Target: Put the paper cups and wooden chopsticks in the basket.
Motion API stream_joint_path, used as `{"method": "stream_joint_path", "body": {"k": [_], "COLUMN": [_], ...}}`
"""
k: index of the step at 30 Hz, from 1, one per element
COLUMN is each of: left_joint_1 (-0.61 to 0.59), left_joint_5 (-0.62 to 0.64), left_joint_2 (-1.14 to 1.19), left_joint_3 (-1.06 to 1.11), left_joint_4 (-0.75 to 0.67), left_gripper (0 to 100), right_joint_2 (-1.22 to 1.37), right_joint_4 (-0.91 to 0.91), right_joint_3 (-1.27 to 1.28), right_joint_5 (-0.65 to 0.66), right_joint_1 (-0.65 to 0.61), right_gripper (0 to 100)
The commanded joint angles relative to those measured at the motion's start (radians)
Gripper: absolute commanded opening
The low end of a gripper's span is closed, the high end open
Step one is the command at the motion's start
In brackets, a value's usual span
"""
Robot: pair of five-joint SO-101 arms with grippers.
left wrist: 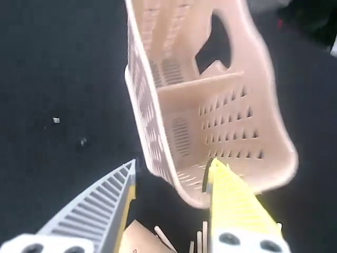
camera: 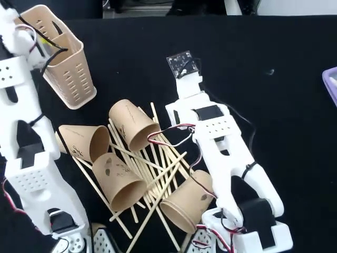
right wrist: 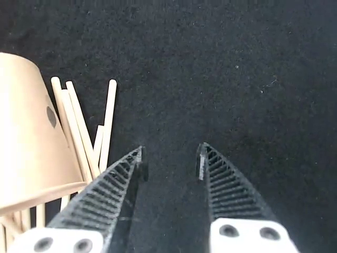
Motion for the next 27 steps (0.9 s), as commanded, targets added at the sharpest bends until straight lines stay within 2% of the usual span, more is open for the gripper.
{"method": "stream_joint_path", "body": {"k": [1,6,9,11,15,22,27], "left_joint_1": [0.013,0.03,0.051,0.099,0.209,0.375,0.464], "left_joint_5": [0.048,0.055,0.029,-0.064,-0.245,-0.364,-0.494], "left_joint_2": [-0.026,-0.015,-0.023,-0.023,-0.023,-0.014,-0.017], "left_joint_3": [0.088,0.165,0.157,0.128,0.077,-0.059,-0.024], "left_joint_4": [-0.091,-0.126,-0.103,-0.097,-0.029,-0.012,-0.003], "left_gripper": [23,22,10,2,3,3,3], "right_joint_2": [-0.013,-0.013,-0.013,-0.013,-0.016,-0.229,-0.443], "right_joint_4": [-0.02,-0.02,-0.021,-0.021,-0.015,0.014,0.015], "right_joint_3": [-0.007,-0.007,-0.007,-0.01,-0.013,-0.015,-0.048], "right_joint_5": [0.003,0.003,0.005,-0.003,-0.005,-0.006,0.003], "right_joint_1": [-0.012,-0.012,-0.012,-0.006,0.015,0.175,0.295], "right_gripper": [15.9,15.9,15.9,15.9,15.9,15.9,16.1]}}
